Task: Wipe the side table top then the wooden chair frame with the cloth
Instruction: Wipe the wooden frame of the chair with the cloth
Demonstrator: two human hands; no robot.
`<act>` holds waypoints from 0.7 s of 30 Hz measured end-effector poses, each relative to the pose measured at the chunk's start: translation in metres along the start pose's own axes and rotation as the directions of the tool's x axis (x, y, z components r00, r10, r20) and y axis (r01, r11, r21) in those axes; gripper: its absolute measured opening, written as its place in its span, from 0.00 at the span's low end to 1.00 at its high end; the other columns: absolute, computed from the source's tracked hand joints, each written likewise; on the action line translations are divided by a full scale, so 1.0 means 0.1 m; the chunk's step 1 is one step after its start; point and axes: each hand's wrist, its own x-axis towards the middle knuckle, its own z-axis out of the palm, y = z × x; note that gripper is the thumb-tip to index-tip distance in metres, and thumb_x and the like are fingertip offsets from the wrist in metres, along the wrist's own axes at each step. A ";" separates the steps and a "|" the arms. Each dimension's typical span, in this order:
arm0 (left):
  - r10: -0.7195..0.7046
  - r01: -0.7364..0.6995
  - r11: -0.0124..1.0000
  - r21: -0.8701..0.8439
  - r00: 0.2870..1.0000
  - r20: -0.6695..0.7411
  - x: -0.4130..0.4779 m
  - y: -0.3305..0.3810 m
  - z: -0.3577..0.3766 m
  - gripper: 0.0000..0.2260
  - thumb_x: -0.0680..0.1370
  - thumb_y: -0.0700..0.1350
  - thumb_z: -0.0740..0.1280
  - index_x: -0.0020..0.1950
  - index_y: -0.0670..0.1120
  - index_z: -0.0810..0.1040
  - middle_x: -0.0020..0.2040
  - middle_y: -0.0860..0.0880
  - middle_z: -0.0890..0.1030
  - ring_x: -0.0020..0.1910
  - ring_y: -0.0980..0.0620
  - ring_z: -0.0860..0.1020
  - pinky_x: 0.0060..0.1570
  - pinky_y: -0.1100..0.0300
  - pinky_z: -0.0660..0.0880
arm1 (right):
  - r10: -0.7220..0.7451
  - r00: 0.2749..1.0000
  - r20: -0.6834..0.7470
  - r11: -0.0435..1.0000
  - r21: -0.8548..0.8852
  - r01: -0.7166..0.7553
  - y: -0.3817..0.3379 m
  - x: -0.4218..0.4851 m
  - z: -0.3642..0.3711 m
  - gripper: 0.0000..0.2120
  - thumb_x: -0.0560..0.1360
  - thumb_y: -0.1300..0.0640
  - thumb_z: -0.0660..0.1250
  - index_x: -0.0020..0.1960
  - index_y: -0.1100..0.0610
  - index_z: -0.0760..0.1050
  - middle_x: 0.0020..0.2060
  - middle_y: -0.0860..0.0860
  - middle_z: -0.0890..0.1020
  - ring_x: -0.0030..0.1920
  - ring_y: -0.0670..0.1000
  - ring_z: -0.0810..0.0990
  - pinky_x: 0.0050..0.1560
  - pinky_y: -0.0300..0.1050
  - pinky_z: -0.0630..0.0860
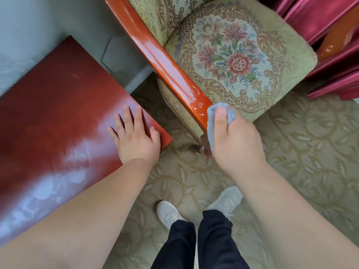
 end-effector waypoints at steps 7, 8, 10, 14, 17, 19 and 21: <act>0.003 -0.003 1.000 -0.002 1.000 -0.004 0.00 0.00 0.02 0.33 0.79 0.58 0.54 0.84 0.51 0.59 0.86 0.46 0.54 0.84 0.38 0.50 0.81 0.35 0.43 | -0.072 0.995 -0.066 0.992 0.102 0.078 0.08 -0.10 0.03 0.18 0.85 0.43 0.51 0.58 0.50 0.76 0.49 0.47 0.82 0.52 0.53 0.79 0.46 0.44 0.67; 0.001 -0.001 1.000 -0.004 1.000 -0.006 0.01 0.00 0.02 0.33 0.79 0.58 0.54 0.84 0.51 0.58 0.86 0.46 0.54 0.84 0.38 0.50 0.81 0.35 0.43 | -0.125 0.989 -0.084 0.990 0.062 0.130 0.11 -0.22 0.08 0.20 0.84 0.43 0.53 0.69 0.50 0.73 0.58 0.47 0.81 0.58 0.50 0.78 0.51 0.42 0.68; -0.004 0.004 1.000 -0.006 1.000 -0.013 0.01 0.00 0.02 0.33 0.79 0.58 0.53 0.84 0.52 0.58 0.86 0.47 0.55 0.84 0.38 0.50 0.81 0.35 0.44 | -0.183 0.977 -0.108 0.982 0.028 0.187 0.18 -0.31 0.17 0.27 0.84 0.41 0.55 0.78 0.54 0.67 0.68 0.49 0.78 0.64 0.47 0.75 0.58 0.41 0.69; -0.002 0.002 1.000 0.010 1.000 -0.021 0.00 0.01 0.02 0.33 0.79 0.58 0.54 0.84 0.52 0.58 0.85 0.47 0.55 0.84 0.39 0.51 0.81 0.35 0.45 | -0.216 0.963 -0.161 0.968 -0.162 0.190 0.06 -0.14 0.16 0.27 0.82 0.39 0.54 0.70 0.58 0.73 0.54 0.55 0.84 0.50 0.58 0.81 0.46 0.50 0.71; -0.007 0.007 1.000 0.020 1.000 -0.028 0.00 0.01 0.02 0.32 0.79 0.58 0.55 0.84 0.52 0.58 0.85 0.47 0.55 0.84 0.39 0.51 0.81 0.35 0.45 | -0.138 0.990 -0.030 0.975 -0.179 0.131 -0.10 0.09 0.03 0.23 0.85 0.41 0.48 0.59 0.53 0.76 0.38 0.51 0.78 0.43 0.63 0.79 0.40 0.50 0.63; -0.006 0.007 1.000 0.028 0.999 -0.032 -0.01 0.02 0.02 0.32 0.80 0.58 0.55 0.84 0.53 0.58 0.86 0.47 0.55 0.84 0.39 0.51 0.81 0.36 0.45 | -0.046 0.995 0.089 0.999 -0.020 0.048 -0.13 0.29 -0.07 0.23 0.86 0.42 0.47 0.42 0.51 0.72 0.32 0.48 0.72 0.39 0.60 0.74 0.39 0.48 0.60; -0.004 0.006 0.999 0.037 0.999 -0.034 -0.01 0.02 0.03 0.32 0.80 0.58 0.56 0.84 0.53 0.58 0.86 0.47 0.55 0.84 0.39 0.51 0.81 0.36 0.46 | -0.008 0.996 0.086 0.990 0.140 -0.004 -0.12 0.37 -0.10 0.23 0.87 0.43 0.50 0.35 0.50 0.66 0.30 0.45 0.71 0.34 0.50 0.73 0.33 0.44 0.61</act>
